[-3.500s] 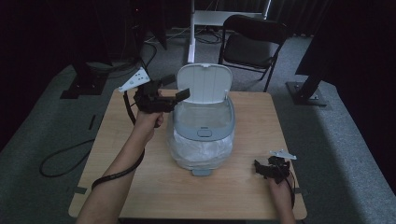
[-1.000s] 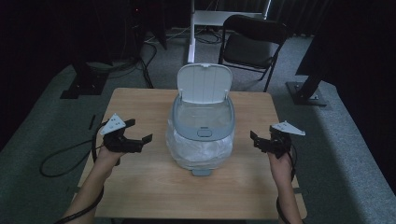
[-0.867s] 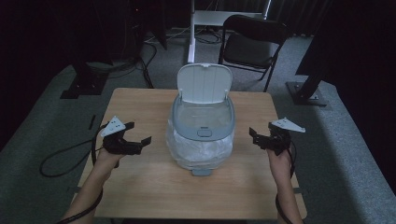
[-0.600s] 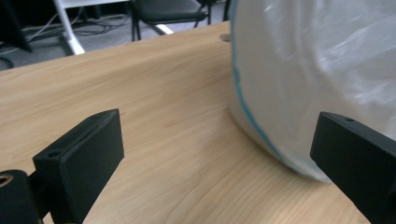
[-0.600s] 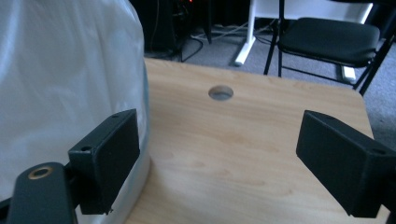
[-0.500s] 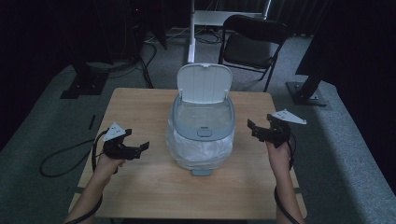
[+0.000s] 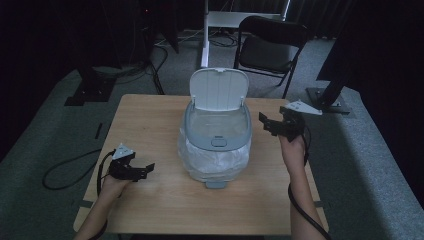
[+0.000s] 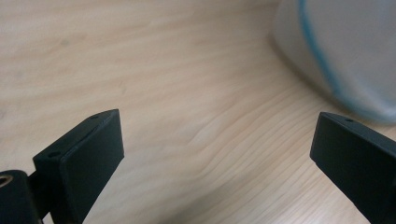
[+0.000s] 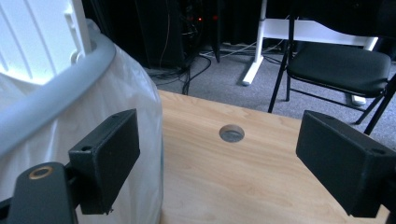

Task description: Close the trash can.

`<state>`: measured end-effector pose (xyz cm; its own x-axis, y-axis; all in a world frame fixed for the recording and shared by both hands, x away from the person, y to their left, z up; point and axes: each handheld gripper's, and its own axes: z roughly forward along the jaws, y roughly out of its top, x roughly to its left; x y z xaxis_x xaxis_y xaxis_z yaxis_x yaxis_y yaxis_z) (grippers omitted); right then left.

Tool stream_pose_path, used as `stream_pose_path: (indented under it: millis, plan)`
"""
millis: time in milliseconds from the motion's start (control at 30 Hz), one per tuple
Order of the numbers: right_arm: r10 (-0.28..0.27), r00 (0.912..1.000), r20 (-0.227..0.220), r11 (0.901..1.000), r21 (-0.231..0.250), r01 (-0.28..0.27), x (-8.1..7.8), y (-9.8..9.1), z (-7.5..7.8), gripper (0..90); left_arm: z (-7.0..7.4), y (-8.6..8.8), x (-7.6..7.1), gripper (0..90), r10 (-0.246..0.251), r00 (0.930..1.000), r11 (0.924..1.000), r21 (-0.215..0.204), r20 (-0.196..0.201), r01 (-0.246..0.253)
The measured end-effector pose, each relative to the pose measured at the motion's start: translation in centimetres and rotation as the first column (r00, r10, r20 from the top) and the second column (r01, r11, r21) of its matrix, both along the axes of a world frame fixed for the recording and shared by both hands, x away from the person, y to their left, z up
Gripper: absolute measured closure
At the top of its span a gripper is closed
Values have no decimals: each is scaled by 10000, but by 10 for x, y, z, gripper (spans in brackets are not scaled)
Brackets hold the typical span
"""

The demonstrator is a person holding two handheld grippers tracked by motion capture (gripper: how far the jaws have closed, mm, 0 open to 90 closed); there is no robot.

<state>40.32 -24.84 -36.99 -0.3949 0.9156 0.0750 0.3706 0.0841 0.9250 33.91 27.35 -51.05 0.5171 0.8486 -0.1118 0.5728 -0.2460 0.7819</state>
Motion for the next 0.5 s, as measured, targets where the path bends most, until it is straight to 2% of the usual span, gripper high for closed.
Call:
stream_pose_path:
  millis: [167, 333, 367, 500]
  plan:
    - [92, 9999, 60, 9999, -70, -92, 12, 7, 8, 131, -8, 9, -2, 37, 180, 9997, 9998, -8, -191, -180]
    - [345, 9992, 184, 9993, -120, -343, 30, 18, 24, 132, -21, 18, -2, 37, 354, 9967, 9993, 182, -728, -341]
    - [345, 9992, 184, 9993, -120, -343, 30, 18, 24, 132, -21, 18, -2, 37, 354, 9967, 9993, 182, -728, -341]
    - [500, 9987, 137, 9987, -99, -498, 46, 28, 37, 133, -28, 21, 1, 38, 440, 9935, 9985, 372, -1048, -403]
